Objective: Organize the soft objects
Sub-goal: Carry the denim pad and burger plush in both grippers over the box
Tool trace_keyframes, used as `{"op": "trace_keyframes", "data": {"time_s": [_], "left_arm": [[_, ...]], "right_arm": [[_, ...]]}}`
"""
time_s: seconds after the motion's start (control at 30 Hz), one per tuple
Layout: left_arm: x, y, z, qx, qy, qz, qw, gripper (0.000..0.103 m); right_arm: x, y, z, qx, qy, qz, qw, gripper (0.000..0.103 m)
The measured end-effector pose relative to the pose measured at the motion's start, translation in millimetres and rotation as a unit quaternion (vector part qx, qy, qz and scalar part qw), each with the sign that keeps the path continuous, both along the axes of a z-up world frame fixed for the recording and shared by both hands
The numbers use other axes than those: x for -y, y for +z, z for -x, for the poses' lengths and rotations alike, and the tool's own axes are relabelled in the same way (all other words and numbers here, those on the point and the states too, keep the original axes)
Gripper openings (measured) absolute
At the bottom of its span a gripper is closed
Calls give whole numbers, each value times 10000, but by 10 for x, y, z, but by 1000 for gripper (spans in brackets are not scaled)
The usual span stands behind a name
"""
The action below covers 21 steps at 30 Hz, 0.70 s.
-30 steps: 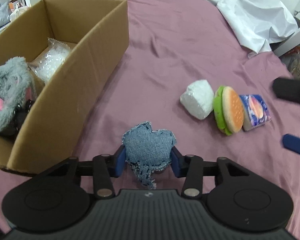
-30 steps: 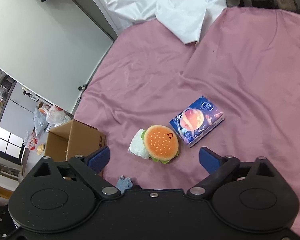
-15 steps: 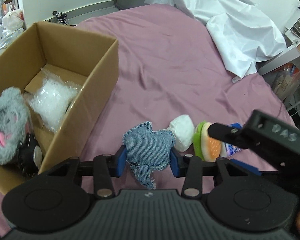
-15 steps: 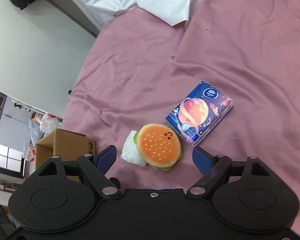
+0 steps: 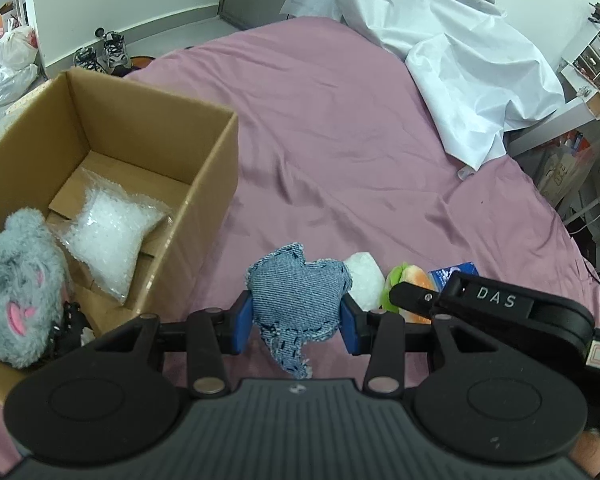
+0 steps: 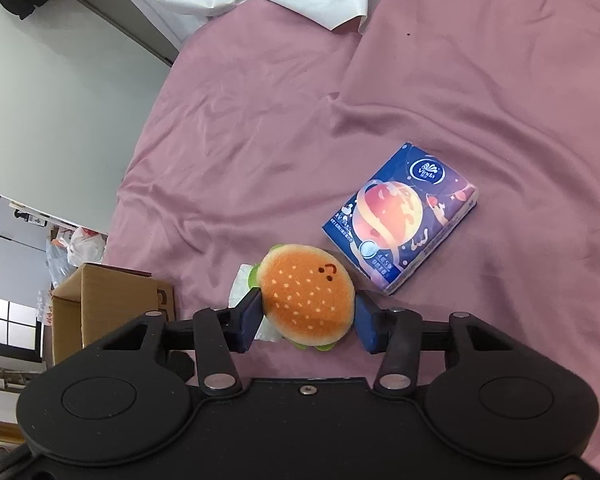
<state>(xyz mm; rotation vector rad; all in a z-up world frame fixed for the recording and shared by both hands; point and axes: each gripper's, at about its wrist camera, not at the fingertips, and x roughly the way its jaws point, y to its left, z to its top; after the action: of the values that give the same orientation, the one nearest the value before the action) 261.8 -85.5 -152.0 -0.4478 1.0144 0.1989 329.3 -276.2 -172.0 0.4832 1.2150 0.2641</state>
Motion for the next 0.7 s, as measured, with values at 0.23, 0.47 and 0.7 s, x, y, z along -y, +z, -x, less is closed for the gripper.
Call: {"op": "trace_keyframes", "data": {"time_s": [0.23,0.47,0.7], "left_arm": [[8,163,131,205,-13,-56,9998,43],[3,310,259,374,28,-220,9991,43],[-1,452,369,508,79,-360,9980,43]], "right_arm": [[14,224,68,287,2,43,9996,44],[82,481,167,601,11,-16,9982,44],[96,633,284,806,117,-40,9967,45]]}}
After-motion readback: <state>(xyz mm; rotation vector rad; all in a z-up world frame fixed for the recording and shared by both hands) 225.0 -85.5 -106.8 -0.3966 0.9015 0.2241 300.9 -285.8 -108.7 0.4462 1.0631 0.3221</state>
